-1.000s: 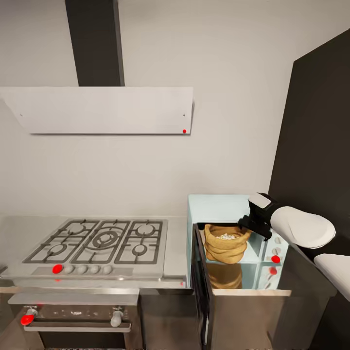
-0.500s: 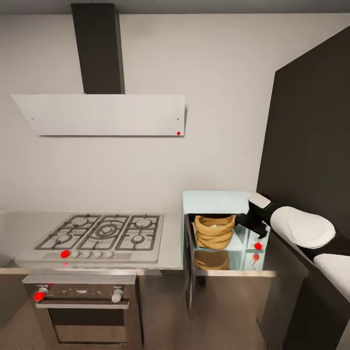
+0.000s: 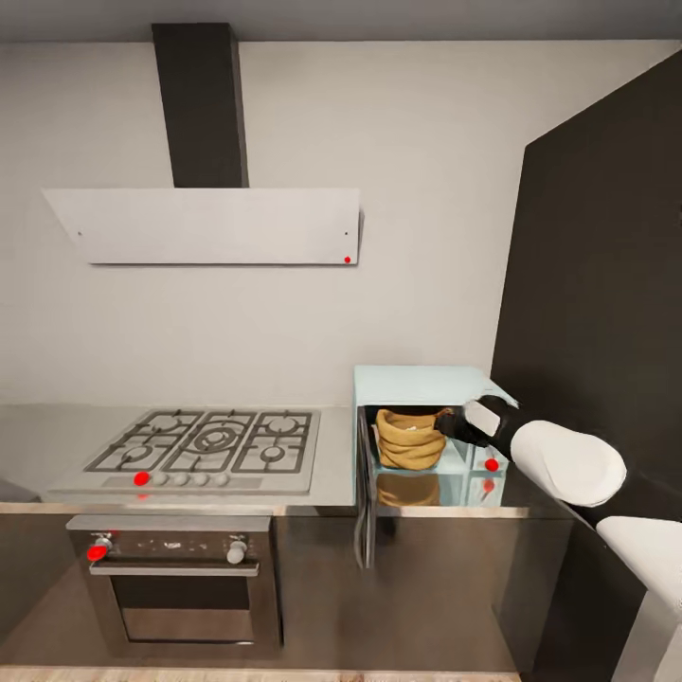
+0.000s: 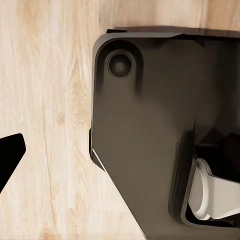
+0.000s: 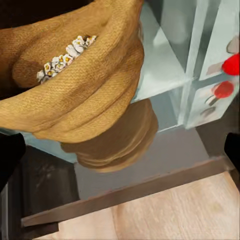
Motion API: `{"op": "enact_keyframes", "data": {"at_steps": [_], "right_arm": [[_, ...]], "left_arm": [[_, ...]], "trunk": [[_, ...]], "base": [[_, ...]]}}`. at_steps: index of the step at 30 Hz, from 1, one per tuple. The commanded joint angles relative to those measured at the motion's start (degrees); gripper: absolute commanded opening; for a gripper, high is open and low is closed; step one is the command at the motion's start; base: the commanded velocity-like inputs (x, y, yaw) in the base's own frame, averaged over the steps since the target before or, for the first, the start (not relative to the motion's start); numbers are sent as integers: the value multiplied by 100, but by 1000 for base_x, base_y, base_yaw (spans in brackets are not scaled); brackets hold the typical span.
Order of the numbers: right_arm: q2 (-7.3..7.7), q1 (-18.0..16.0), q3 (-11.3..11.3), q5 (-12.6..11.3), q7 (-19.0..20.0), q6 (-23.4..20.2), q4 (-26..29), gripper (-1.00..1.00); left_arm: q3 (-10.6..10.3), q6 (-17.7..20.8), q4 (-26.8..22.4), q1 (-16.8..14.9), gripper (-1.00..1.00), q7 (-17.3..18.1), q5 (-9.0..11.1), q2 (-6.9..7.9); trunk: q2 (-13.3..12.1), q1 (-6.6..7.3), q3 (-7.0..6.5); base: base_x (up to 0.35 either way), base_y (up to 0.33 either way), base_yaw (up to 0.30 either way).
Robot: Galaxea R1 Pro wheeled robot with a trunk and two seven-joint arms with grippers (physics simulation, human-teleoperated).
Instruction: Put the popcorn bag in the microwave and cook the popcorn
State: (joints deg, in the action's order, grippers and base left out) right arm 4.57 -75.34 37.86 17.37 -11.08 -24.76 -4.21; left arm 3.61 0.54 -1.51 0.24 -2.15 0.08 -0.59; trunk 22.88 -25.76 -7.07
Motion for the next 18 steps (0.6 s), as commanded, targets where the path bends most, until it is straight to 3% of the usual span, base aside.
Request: {"op": "enact_keyframes", "data": {"at_steps": [1, 3, 4, 6, 7, 10, 18], "right_arm": [[-1, 113, 19, 204, 61, 351, -14, 100], [-5, 301, -50, 481, 273, 843, -16, 100], [-8, 732, -181, 1215, 1025, 1736, -18, 100], [-6, 1031, -213, 1644, 1469, 2372, -15, 100], [-6, 1309, -226, 1869, 1671, 3042, -15, 100], [-4, 1703, -239, 2002, 1794, 3976, -14, 100], [-1, 2102, -244, 2032, 1978, 4669, -15, 100]], "left_arm": [[34, 6, -7, 3, 100, -13, 1, -2], [34, 7, -7, 3, 100, -13, 1, -2], [34, 5, -7, 2, 100, -13, 1, -2], [34, 1, -7, 2, 100, -13, 1, -2], [34, 0, -7, 2, 100, -13, 1, -2], [34, -1, -7, 3, 100, -13, 1, -1], [34, -8, -7, 2, 100, -13, 1, 6]], "trunk": [[4, -2, 1], [4, -2, 1], [4, -2, 1], [4, -2, 1], [4, -2, 1], [4, -2, 1], [4, -2, 1]], "base": [[-6, 0, 0], [-3, 0, 0], [0, 0, 0], [0, 0, 0], [0, 0, 0], [0, 0, 0], [0, 0, 0]]}}
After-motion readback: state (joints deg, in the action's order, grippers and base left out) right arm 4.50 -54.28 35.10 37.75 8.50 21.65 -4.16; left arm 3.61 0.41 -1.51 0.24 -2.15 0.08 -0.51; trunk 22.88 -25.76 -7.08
